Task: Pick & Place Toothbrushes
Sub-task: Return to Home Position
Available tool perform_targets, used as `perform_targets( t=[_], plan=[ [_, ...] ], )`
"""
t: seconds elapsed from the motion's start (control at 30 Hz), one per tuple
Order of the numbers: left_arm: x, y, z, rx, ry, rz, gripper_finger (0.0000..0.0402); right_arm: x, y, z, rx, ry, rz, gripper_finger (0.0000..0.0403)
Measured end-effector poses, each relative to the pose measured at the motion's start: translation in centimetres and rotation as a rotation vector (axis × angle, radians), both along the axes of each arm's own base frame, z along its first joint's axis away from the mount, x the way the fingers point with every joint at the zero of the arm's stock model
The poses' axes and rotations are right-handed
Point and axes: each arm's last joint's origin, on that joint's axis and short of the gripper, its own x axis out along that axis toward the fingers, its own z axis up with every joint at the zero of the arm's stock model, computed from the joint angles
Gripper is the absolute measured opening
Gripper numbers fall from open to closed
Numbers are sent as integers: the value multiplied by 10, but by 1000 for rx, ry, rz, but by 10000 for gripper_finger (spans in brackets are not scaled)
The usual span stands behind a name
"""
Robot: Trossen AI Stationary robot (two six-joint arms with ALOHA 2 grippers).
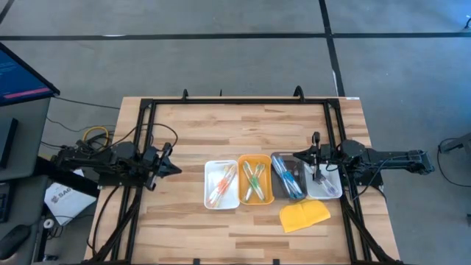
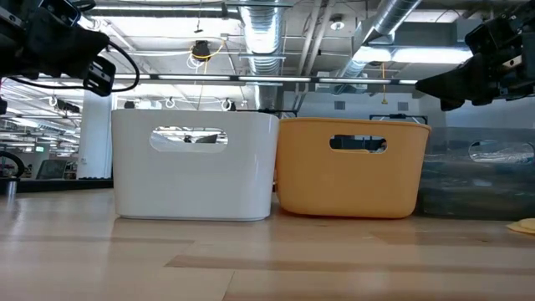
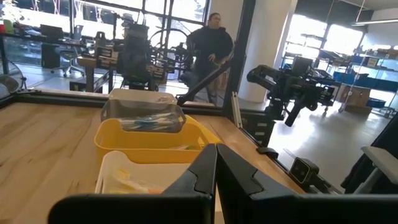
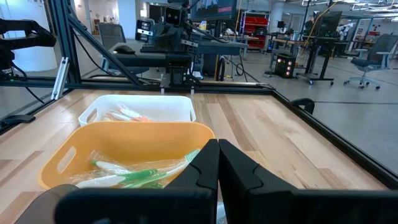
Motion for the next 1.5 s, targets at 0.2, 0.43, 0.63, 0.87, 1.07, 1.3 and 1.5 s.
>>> perform_targets(
  t=[0.2, 0.43, 0.63, 0.87, 1.07, 1.3, 1.5],
  plan=[
    [0, 0, 1, -1, -7, 0, 3, 0, 0, 0, 0, 0, 0, 0],
    [0, 0, 1, -1, -15, 0, 3, 0, 0, 0, 0, 0, 0, 0],
    [0, 0, 1, -2, -15, 0, 3, 0, 0, 0, 0, 0, 0, 0],
    [0, 0, 1, -1, -15, 0, 3, 0, 0, 0, 0, 0, 0, 0],
    [0, 0, 1, -1, -15, 0, 3, 0, 0, 0, 0, 0, 0, 0],
    [0, 0, 1, -1, -15, 0, 3, 0, 0, 0, 0, 1, 0, 0],
    [0, 0, 1, -1, -15, 0, 3, 0, 0, 0, 0, 0, 0, 0]
  ],
)
